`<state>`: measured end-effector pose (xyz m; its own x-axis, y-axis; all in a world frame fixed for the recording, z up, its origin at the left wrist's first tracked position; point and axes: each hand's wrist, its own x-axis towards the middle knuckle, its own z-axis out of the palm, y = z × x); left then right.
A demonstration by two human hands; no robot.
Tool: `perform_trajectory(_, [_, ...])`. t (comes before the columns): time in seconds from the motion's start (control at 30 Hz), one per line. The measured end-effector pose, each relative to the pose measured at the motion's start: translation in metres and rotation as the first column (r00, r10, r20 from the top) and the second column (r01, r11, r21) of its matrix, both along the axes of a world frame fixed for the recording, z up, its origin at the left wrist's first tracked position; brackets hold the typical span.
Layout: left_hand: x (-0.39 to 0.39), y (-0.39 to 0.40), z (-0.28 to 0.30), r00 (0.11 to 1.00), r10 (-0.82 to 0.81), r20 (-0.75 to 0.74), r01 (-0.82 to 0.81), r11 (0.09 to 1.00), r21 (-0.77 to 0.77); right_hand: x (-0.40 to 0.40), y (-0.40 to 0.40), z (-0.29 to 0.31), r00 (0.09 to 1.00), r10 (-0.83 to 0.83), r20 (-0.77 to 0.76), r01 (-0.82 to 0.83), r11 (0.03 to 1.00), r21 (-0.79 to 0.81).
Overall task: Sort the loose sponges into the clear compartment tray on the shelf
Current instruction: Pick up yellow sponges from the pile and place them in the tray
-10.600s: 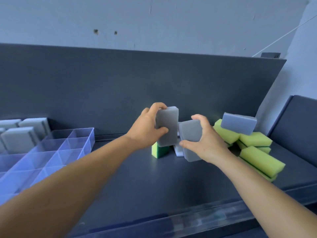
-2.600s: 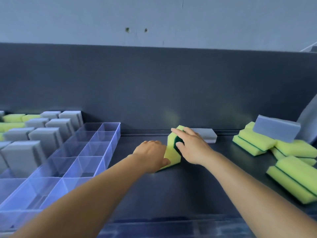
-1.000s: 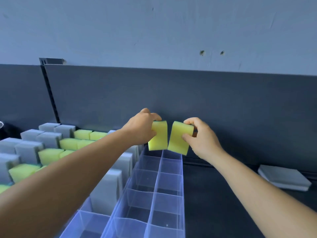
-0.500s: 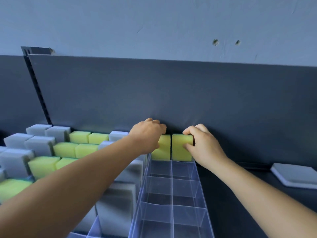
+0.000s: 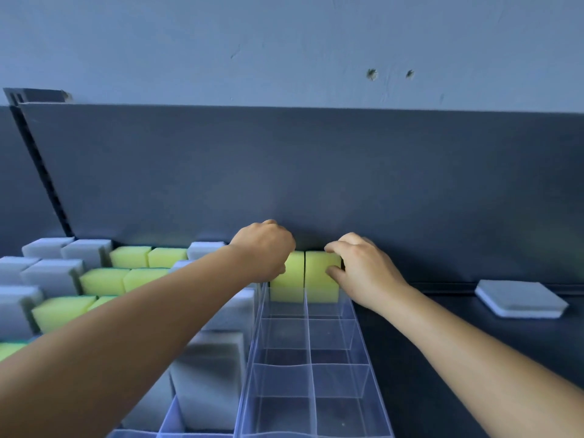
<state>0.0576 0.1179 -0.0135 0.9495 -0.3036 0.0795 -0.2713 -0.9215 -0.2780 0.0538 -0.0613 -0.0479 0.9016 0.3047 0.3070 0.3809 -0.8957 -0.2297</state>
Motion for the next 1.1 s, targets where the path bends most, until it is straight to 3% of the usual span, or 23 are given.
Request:
perform_trajectory(0.2, [-0.019,-0.038,0.015,0.99,-0.118,0.08,0.123,0.99,-0.061,-0.027,-0.025,0.014,1.0,0.018,0.024,-0.017,0.999,-0.05])
perform_trajectory(0.37, [-0.032,-0.089,0.018,0.979,-0.197,0.049,0.2,0.976,-0.086,-0.05,-0.069,0.021,0.999,-0.036,-0.005,0.036,0.994,-0.099])
perform_trajectory(1.1, [-0.06,-0.385,-0.02,0.911,-0.411,-0.03,0.381,0.868,-0.319,-0.109,-0.368,0.014,0.92,-0.381,-0.095,0.367,0.919,-0.142])
